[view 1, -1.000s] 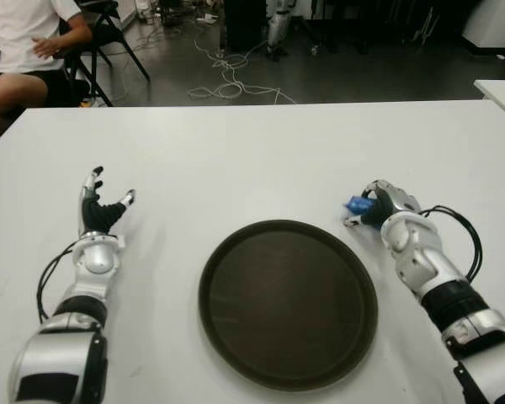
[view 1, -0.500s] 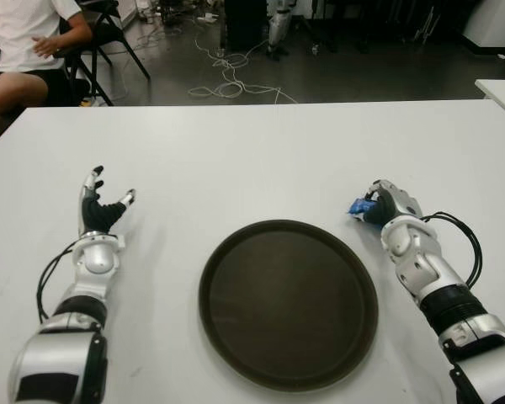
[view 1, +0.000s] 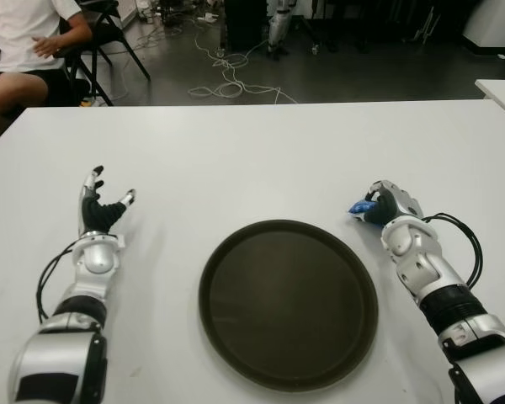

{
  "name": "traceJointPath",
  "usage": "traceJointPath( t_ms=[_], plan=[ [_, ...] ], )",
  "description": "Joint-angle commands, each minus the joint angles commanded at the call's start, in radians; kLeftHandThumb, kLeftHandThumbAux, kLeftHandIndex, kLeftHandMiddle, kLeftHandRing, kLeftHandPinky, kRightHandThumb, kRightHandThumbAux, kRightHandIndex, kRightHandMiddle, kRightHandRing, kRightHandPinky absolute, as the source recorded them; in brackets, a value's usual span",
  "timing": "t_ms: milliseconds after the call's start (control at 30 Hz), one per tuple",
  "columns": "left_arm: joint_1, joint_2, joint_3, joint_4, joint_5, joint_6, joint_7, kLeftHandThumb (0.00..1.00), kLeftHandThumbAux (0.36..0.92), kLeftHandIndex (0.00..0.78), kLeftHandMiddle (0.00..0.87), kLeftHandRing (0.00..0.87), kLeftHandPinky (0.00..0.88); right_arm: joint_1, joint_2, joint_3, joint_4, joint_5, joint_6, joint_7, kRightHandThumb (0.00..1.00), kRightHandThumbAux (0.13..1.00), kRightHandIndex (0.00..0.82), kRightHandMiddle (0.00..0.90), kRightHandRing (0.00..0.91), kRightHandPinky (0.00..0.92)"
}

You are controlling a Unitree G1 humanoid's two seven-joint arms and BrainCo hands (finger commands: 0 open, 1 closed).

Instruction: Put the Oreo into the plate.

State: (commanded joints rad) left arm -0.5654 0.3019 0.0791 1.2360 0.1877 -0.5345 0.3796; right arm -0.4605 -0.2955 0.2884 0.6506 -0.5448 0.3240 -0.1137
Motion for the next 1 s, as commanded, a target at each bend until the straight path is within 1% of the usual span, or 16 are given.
traceJointPath(
  t_ms=[433,667,867,967,1000],
  plan=[
    [-0.001,-0.005,0.006,-0.002,-0.008,0.007,0.002,0.000,0.769,0.060,0.096,0.080,0.069,-0.003,-0.001,-0.008,0.017,0.015,-0.031,-0.013,0.322,0.819,0.684,0.814,0.820,0.814],
    [-0.003,-0.006,0.007,0.001,-0.008,0.008,0.003,0.000,0.766,0.073,0.117,0.099,0.086,-0.004,0.003,-0.024,0.023,0.031,-0.054,-0.015,0.316,0.828,0.702,0.816,0.819,0.814],
    [-0.002,-0.007,0.007,0.000,-0.008,0.003,0.001,0.000,0.771,0.074,0.116,0.097,0.077,-0.006,0.008,-0.036,0.026,0.045,-0.075,-0.024,0.327,0.827,0.697,0.817,0.819,0.812],
    [-0.002,-0.008,0.008,-0.001,-0.011,-0.001,-0.001,0.000,0.777,0.074,0.117,0.097,0.076,-0.007,0.014,-0.053,0.026,0.069,-0.102,-0.028,0.333,0.827,0.693,0.814,0.817,0.809],
    [-0.001,-0.009,0.009,-0.002,-0.012,-0.002,-0.002,0.000,0.779,0.074,0.118,0.099,0.078,-0.006,0.017,-0.062,0.027,0.083,-0.121,-0.031,0.334,0.829,0.691,0.812,0.815,0.806]
  ],
)
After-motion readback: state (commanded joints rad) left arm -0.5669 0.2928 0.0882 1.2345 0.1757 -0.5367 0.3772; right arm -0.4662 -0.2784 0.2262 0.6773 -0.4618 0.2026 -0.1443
